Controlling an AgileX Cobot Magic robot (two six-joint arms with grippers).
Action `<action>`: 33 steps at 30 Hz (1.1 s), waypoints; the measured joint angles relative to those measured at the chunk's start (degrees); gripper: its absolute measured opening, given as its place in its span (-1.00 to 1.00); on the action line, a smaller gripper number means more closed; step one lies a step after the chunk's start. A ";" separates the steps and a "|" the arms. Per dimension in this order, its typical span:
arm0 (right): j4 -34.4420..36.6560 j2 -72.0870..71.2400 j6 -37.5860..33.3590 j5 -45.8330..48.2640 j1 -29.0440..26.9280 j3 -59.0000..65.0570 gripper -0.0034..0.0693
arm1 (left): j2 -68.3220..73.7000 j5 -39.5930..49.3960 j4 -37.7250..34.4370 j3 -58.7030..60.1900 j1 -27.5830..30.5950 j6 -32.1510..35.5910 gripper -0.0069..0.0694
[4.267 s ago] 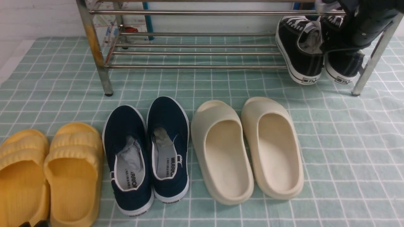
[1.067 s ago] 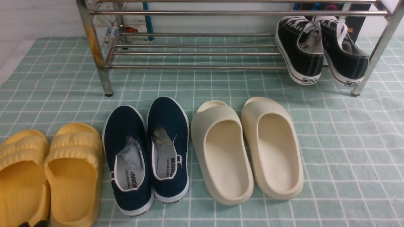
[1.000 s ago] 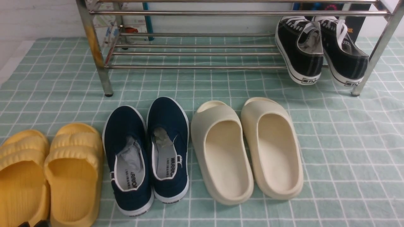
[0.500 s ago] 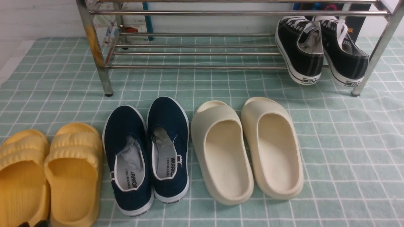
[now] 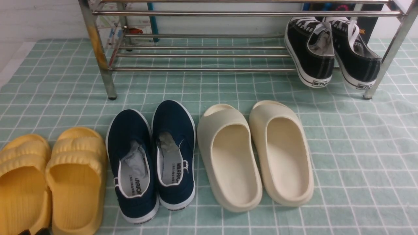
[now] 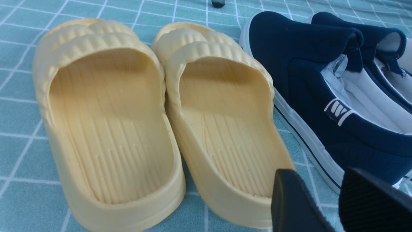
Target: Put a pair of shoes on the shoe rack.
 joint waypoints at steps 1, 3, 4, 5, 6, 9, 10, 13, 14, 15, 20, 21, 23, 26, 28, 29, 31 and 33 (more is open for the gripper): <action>0.00 0.00 0.23 0.48 0.00 -0.08 -0.92 | 0.00 0.00 0.00 0.00 0.00 0.00 -0.19; 0.00 0.00 0.64 0.76 0.00 -0.15 -0.92 | 0.00 0.00 0.00 0.00 0.00 0.00 -0.19; 0.00 0.00 0.78 0.90 0.00 -0.11 -0.92 | 0.00 0.00 0.00 0.00 0.00 0.00 -0.19; 0.00 0.00 1.02 0.96 0.00 -0.16 -0.92 | 0.00 0.00 0.00 0.00 0.00 0.00 -0.19; 0.00 0.00 1.15 0.95 0.00 -0.16 -0.92 | 0.00 0.00 0.00 0.00 0.00 0.00 -0.19; 0.00 0.00 1.42 0.95 0.00 -0.16 -0.92 | 0.00 0.00 0.00 0.00 0.00 0.00 -0.19; 0.00 0.00 1.47 0.97 0.00 -0.16 -0.92 | 0.00 0.00 0.00 0.00 0.00 0.00 -0.19; 0.00 0.00 1.58 0.97 0.00 -0.16 -0.92 | 0.00 0.00 0.00 0.00 0.00 0.00 -0.19; 0.00 0.00 1.60 0.97 0.00 -0.16 -0.92 | 0.00 0.00 0.00 0.00 0.00 0.00 -0.19; 0.00 0.00 1.60 0.97 0.00 -0.16 -0.92 | 0.00 0.00 0.00 0.00 0.00 0.00 -0.19; 0.00 0.00 1.60 0.97 0.00 -0.16 -0.91 | 0.00 0.00 0.00 0.00 0.00 0.00 -0.19; 0.00 0.00 1.60 0.97 0.00 -0.16 -0.91 | 0.00 0.00 0.00 0.00 0.00 0.00 -0.19; 0.00 0.00 1.60 1.02 0.00 -0.16 -0.91 | 0.00 0.00 0.00 0.00 0.00 0.00 -0.19; 0.00 0.00 1.60 1.02 0.00 -0.16 -0.90 | 0.00 0.00 0.00 0.00 0.00 0.00 -0.19; 0.00 0.00 1.60 1.02 0.00 -0.16 -0.89 | 0.00 0.00 0.00 0.00 0.00 0.00 -0.19; 0.00 0.00 1.60 1.02 0.00 -0.16 -0.89 | 0.00 0.00 0.00 0.00 0.00 0.00 -0.19; 0.00 0.00 1.60 1.02 0.00 -0.16 -0.89 | 0.00 0.00 0.00 0.00 0.00 0.00 -0.19; 0.00 0.00 1.60 1.08 0.00 -0.16 -0.88 | 0.00 0.00 0.00 0.00 0.00 0.00 -0.19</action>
